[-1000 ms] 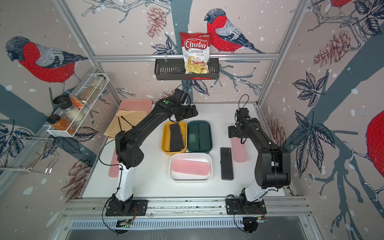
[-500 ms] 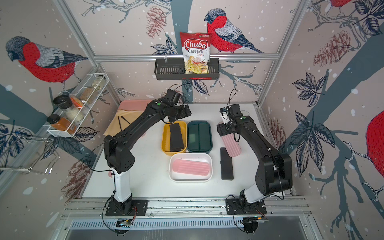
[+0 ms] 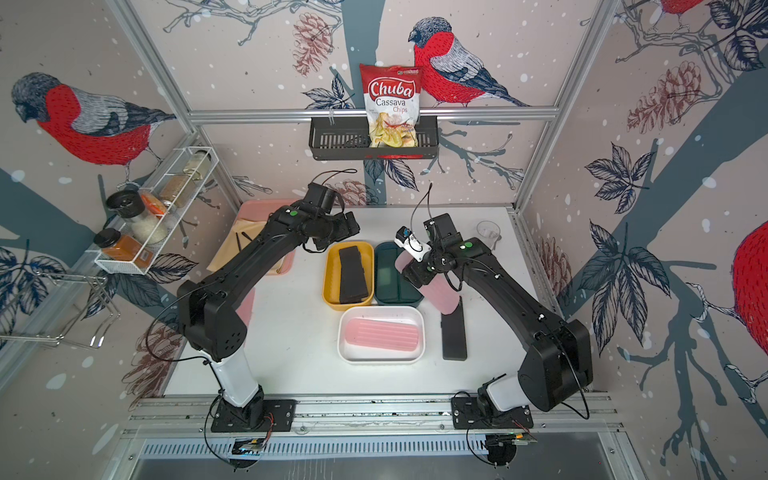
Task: Place the pencil cases by color into the storage box
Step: Pick up the pencil case from the center of the board, then place the pencil case at the storage box.
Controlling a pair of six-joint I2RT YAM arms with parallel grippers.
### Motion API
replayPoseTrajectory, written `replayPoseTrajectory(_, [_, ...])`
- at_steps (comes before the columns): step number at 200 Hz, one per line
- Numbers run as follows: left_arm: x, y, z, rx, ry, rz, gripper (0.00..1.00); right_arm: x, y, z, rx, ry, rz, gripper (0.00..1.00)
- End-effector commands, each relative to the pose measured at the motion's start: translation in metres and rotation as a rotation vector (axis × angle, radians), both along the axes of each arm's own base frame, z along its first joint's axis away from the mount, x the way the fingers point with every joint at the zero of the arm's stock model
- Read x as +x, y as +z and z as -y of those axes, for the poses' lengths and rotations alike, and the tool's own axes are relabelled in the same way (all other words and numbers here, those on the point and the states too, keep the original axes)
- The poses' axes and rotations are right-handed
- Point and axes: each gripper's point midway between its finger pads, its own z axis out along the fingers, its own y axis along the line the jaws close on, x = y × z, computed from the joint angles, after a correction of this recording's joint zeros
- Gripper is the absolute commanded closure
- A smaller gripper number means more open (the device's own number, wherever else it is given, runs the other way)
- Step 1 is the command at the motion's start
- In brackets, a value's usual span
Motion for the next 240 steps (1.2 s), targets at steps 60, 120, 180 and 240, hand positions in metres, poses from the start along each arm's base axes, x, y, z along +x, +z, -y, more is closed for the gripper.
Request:
replayPoseTrajectory(60, [-0.01,0.006,-0.044,0.008,0.039,0.028,0.05,-0.064,-0.004,-0.072,-0.034,0.345,0.041,0.45])
replayPoseTrajectory(120, [-0.028,0.0,-0.069,0.013,0.072,0.011,0.05,-0.104,-0.044,-0.101,-0.145,0.483,-0.016,0.45])
replayPoseTrajectory(180, [-0.039,-0.001,-0.086,0.018,0.092,0.003,0.05,-0.119,-0.071,-0.115,-0.21,0.543,-0.034,0.46])
replayPoseTrajectory(240, [-0.046,0.001,-0.098,0.024,0.109,0.002,0.05,-0.117,-0.094,-0.122,-0.234,0.558,-0.047,0.46])
